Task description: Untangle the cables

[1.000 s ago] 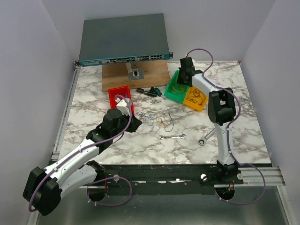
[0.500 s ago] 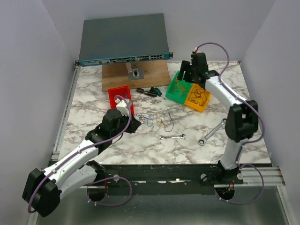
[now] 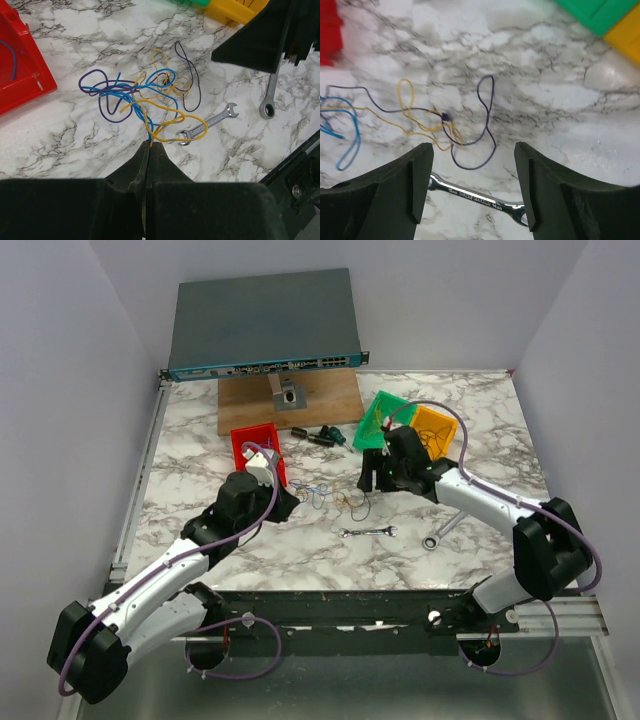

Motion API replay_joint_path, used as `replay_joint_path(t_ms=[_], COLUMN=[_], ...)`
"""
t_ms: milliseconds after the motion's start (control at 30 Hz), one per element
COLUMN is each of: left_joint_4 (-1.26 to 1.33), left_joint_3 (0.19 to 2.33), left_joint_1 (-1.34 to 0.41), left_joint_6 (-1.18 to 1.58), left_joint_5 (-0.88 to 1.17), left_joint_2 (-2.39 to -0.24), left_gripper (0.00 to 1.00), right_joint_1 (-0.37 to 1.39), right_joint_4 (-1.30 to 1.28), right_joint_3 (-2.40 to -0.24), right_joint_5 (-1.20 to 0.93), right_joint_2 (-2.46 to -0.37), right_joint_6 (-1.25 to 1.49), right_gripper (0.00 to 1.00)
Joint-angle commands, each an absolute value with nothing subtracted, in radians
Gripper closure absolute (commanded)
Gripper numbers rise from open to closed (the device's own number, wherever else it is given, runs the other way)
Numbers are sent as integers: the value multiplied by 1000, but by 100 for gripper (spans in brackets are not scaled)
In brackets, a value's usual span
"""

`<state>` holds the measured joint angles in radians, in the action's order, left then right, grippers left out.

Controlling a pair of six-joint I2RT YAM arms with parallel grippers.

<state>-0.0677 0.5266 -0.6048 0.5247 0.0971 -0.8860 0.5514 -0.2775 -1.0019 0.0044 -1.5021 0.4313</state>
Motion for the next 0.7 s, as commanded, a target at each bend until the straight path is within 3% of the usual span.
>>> replay_joint_path(t_ms=[0,233,500,667], left_joint_4=[-37,-52,-73,-82], left_joint_3=[526,532,526,520], left_joint_1=[-612,-612,-611,-612], left_joint_6=[543,537,532,530], left_joint_5=[84,72,51,39], left_joint_2=[-891,-886,-860,-845], left_gripper=[100,100,100,100], right_joint_1=[568,667,725,727], right_joint_4=[-198,-215,-252,-242], right_joint_3=[-925,-988,-1053,-1046], right_joint_5=[-4,162,389,399], right_joint_2=[-1482,-1605,-1732,-1774], right_joint_6=[474,471,480,480], right_gripper=[30,34,47,51])
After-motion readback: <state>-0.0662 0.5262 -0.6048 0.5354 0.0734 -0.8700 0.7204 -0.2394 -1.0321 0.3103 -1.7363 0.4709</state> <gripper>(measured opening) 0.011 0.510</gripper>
